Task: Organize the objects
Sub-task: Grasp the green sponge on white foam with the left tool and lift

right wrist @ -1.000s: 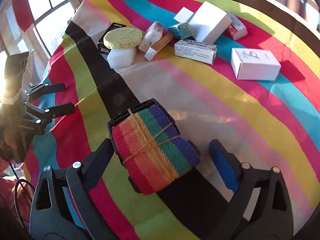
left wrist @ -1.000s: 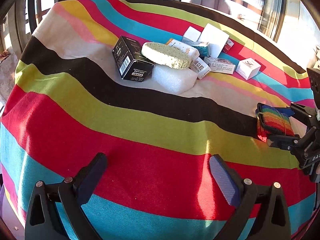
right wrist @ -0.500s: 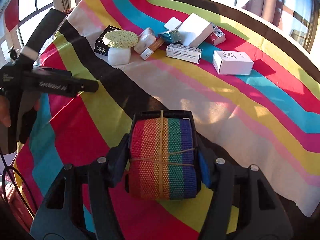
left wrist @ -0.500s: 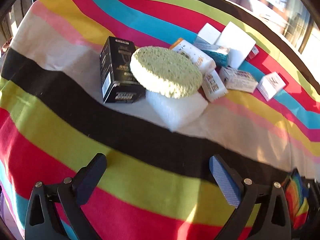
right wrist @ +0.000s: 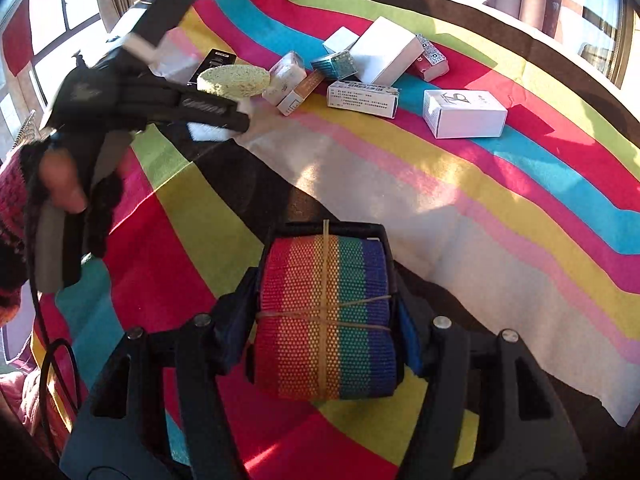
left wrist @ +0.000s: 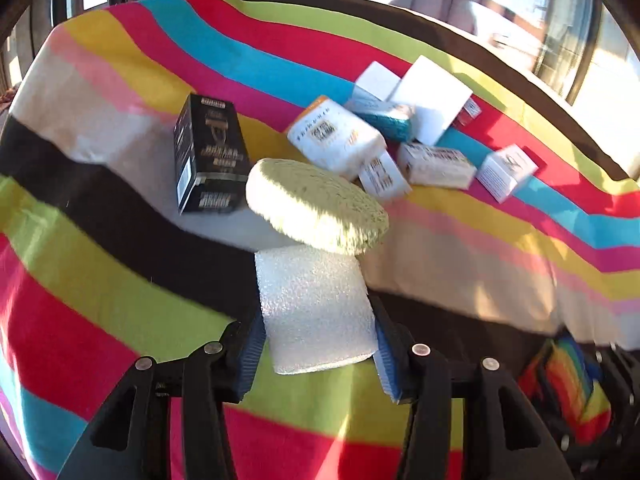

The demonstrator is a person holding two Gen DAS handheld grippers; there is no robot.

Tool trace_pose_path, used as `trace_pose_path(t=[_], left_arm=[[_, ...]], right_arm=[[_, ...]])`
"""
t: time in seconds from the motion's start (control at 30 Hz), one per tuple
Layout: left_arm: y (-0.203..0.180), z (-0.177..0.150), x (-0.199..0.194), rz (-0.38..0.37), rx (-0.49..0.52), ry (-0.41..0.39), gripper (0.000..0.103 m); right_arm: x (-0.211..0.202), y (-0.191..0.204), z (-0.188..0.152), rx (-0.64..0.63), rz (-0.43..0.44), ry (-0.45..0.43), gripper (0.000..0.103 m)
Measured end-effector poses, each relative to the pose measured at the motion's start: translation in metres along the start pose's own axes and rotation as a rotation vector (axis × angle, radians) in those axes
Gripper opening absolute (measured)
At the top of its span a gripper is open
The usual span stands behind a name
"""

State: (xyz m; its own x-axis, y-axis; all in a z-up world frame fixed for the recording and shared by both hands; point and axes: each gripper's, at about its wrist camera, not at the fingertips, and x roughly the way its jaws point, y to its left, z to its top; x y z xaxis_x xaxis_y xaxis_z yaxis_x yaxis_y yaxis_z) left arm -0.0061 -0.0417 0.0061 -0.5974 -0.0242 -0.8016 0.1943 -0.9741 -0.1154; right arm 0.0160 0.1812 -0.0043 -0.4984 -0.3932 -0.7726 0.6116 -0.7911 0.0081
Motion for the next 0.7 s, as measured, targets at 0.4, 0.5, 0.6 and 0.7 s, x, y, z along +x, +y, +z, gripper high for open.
trace_pose_path(t=[0.4, 0.5, 0.6, 0.7], left_arm=[[0.013, -0.027, -0.020, 0.050, 0.106, -0.055, 0.049], [0.017, -0.029, -0.020, 0.040, 0.099, -0.055, 0.049], [0.018, -0.028, -0.019, 0.054, 0.090, -0.055, 0.049], [0.017, -0.028, -0.018, 0.064, 0.094, -0.054, 0.050]], right_arm=[[0.003, 0.003, -0.001, -0.021, -0.029, 0.007, 0.066], [0.003, 0.003, -0.002, -0.021, -0.032, 0.006, 0.066], [0.003, 0.003, -0.002, -0.019, -0.034, 0.006, 0.066], [0.003, 0.004, -0.002, 0.002, -0.047, 0.008, 0.065]])
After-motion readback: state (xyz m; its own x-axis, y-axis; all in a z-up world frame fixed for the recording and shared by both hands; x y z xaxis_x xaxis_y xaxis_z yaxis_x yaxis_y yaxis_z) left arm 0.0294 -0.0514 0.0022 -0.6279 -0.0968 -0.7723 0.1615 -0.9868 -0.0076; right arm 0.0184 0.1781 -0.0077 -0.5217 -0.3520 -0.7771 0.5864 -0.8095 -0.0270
